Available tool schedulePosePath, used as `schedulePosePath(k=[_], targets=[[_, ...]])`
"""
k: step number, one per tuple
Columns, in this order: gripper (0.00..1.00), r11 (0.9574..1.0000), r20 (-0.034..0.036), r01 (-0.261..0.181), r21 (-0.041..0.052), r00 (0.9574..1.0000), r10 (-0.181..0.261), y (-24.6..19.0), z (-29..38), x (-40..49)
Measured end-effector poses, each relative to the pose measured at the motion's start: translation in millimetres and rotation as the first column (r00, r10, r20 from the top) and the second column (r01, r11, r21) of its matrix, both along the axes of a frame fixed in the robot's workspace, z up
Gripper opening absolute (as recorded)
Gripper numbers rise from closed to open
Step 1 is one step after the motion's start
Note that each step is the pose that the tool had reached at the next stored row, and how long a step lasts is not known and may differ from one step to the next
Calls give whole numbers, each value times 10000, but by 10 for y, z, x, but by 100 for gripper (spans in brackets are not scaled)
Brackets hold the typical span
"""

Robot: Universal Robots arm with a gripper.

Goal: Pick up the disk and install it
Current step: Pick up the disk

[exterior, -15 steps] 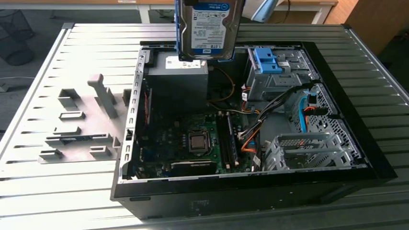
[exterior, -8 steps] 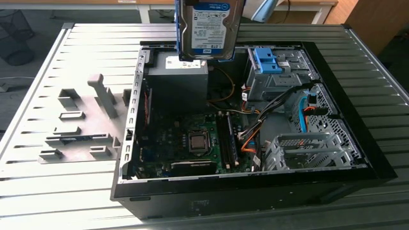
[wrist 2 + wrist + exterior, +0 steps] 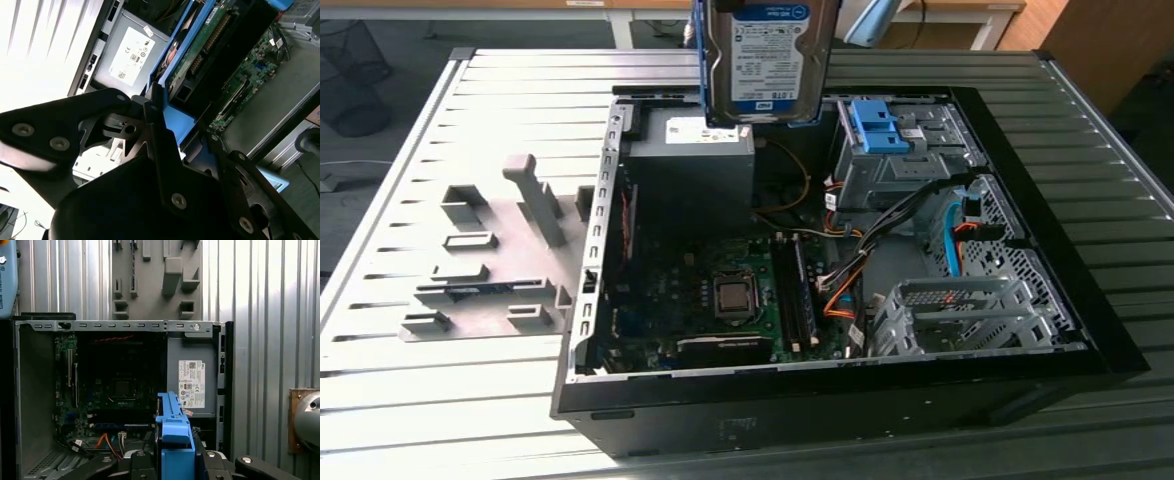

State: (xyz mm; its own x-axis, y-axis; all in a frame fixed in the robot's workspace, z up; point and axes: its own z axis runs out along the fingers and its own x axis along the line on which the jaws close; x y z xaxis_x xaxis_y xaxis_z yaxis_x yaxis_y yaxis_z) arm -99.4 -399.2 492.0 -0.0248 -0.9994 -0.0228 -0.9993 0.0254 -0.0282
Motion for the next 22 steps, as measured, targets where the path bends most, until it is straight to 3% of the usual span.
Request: schedulePosePath(k=[3, 6, 13, 16, 19, 22], targets=[[37, 9996, 0, 266, 0, 9996, -266, -5, -12, -1], [37, 9994, 0, 353, -1, 9994, -353, -41, -21, -1], [37, 9992, -8, 409, -1, 9992, -409, -184, -29, 2], [37, 9991, -79, 424, -4, 9991, -424, -199, -33, 33], [37, 9991, -207, 425, -10, 9989, -426, -202, -35, 80], [37, 9991, -232, 430, -11, 9988, -430, -202, -45, 134]])
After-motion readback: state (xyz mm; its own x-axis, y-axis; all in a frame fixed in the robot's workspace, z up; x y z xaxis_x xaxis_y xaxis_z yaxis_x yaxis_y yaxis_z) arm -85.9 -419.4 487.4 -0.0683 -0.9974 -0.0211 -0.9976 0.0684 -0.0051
